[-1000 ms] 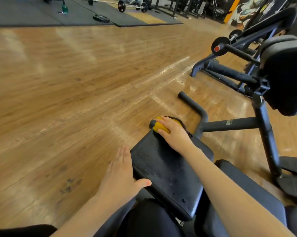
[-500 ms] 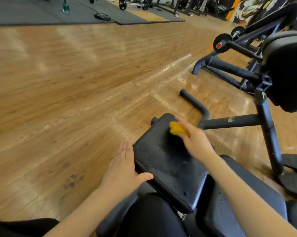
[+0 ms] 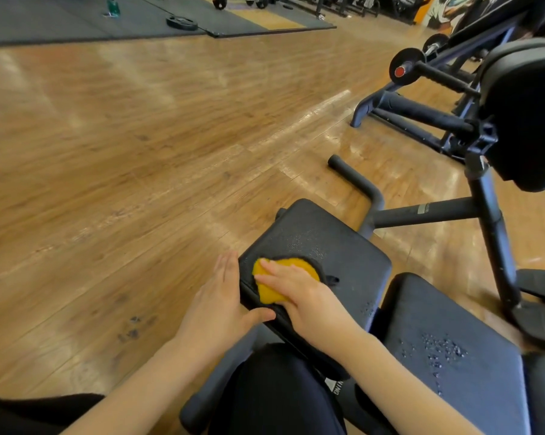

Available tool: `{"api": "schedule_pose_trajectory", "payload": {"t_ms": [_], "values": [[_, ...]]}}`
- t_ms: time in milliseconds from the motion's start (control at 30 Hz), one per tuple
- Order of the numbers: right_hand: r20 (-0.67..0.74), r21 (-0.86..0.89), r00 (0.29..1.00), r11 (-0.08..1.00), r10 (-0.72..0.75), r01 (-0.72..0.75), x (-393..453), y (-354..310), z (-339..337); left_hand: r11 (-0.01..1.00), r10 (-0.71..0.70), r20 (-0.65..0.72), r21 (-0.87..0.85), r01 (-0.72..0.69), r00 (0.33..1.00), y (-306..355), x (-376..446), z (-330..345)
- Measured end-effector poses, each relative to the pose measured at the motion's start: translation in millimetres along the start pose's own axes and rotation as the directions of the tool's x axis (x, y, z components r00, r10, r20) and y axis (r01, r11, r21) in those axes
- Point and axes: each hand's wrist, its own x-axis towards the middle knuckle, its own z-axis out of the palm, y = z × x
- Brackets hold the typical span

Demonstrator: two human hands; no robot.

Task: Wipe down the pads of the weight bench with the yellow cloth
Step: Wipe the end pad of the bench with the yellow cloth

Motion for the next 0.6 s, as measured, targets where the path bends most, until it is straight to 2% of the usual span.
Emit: {"api": "schedule_pose_trajectory", "payload": {"t_ms": [67, 100, 167, 200, 267, 333, 367, 433, 500, 600], "values": [[0.004, 0.104, 1.0, 0.994, -0.022, 0.022, -8.3, 3.8, -15.2, 0.999, 0.014, -0.004, 0.03, -0.014, 1.0, 0.0, -2.2, -0.5], [-0.057, 0.196, 0.998, 0.98, 0.03, -0.018, -9.8, 9.0, -26.6, 0.998, 0.027, -0.005, 0.049, -0.027, 1.0, 0.2, -2.8, -0.7], [-0.267, 0.249, 0.936, 0.955, 0.229, -0.162, -6.5, 32.3, -55.0, 0.994, 0.068, -0.005, 0.087, -0.068, 0.998, 0.1, -2.4, -1.5], [-0.333, 0.194, 0.889, 0.945, 0.315, -0.262, -3.2, 46.3, -67.9, 0.991, 0.089, -0.004, 0.101, -0.088, 0.996, -0.3, -2.0, -1.4], [-0.302, 0.125, 0.823, 0.876, 0.481, -0.466, 4.5, 74.3, -81.9, 0.985, 0.118, -0.004, 0.126, -0.117, 0.993, -1.5, -1.3, -0.5], [-0.207, 0.058, 0.78, 0.804, 0.59, -0.592, 11.2, 92.5, -78.4, 0.982, 0.128, -0.006, 0.144, -0.126, 0.992, -1.6, -0.6, 0.7], [-0.199, 0.035, 0.782, 0.802, 0.59, -0.596, 15.6, 93.2, -73.3, 0.981, 0.13, -0.01, 0.149, -0.127, 0.991, -1.5, -0.3, 1.1], [-0.223, -0.008, 0.841, 0.862, 0.493, -0.507, 21.5, 82.2, -58.9, 0.981, 0.129, -0.016, 0.145, -0.125, 0.991, -0.7, 0.4, 1.6], [-0.176, -0.021, 0.903, 0.916, 0.392, -0.401, 21.2, 54.3, -40.5, 0.983, 0.128, -0.017, 0.135, -0.124, 0.992, 0.3, 1.7, 2.0], [-0.105, -0.024, 0.984, 0.988, 0.147, -0.15, 9.3, 1.2, -12.9, 0.984, 0.124, 0.008, 0.13, -0.124, 0.992, 0.3, 2.9, 0.5]]}}
